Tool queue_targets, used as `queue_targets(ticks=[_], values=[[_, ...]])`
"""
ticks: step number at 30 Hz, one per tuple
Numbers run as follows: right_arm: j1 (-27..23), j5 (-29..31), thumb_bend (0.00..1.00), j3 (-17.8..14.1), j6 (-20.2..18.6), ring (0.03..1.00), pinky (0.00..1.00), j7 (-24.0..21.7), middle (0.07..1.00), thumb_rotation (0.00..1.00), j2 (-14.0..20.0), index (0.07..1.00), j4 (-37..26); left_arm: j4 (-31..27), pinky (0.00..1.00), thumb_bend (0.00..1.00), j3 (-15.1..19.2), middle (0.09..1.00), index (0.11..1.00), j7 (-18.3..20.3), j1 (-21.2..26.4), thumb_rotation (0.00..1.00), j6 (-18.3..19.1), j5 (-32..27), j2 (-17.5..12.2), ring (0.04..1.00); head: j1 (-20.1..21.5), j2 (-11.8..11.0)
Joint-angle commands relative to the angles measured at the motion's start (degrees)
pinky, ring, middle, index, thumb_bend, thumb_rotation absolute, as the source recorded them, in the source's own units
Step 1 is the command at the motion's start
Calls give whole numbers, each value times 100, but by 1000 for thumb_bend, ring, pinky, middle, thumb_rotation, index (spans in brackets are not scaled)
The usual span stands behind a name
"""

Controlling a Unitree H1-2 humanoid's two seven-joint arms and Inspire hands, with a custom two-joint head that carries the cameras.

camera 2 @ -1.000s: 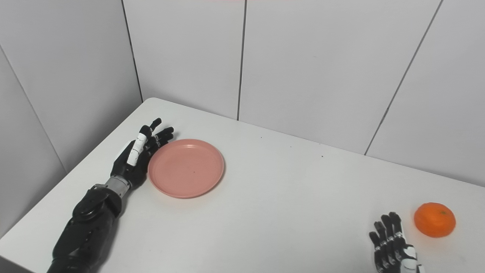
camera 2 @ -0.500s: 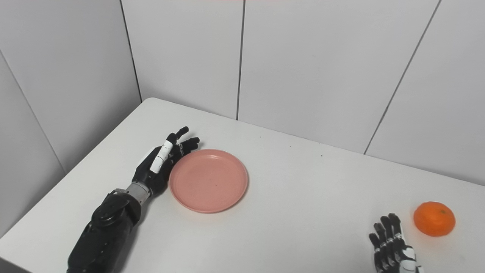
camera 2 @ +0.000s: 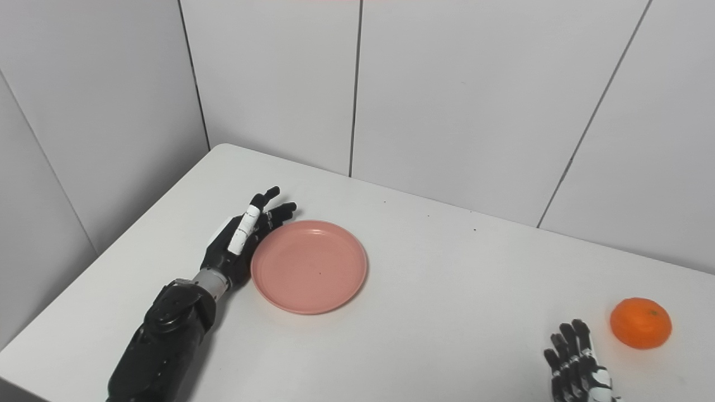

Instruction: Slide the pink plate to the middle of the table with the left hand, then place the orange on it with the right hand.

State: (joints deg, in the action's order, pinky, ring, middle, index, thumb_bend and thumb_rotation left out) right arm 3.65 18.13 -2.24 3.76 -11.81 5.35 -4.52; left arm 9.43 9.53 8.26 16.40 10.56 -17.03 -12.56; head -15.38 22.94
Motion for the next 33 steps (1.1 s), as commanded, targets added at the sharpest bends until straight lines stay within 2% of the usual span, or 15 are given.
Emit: queue_targets(ticks=[1, 14, 33], values=[[318, 27, 762, 40, -80, 991, 1000, -18, 981, 1000, -88, 1000, 231, -83, 1000, 942, -83, 836, 937, -4, 90, 823, 216, -12, 111, 900, 6, 8], [296, -7, 792, 59, -61, 986, 1000, -19, 977, 1000, -143, 1000, 251, -109, 1000, 938, -181, 839, 932, -219, 159, 831, 426, -46, 468, 905, 105, 22], [319, -69, 795, 105, -23, 983, 1000, -51, 975, 1000, -130, 1000, 203, -210, 1000, 914, -490, 834, 935, 4, 118, 828, 564, -246, 671, 898, 239, 46]])
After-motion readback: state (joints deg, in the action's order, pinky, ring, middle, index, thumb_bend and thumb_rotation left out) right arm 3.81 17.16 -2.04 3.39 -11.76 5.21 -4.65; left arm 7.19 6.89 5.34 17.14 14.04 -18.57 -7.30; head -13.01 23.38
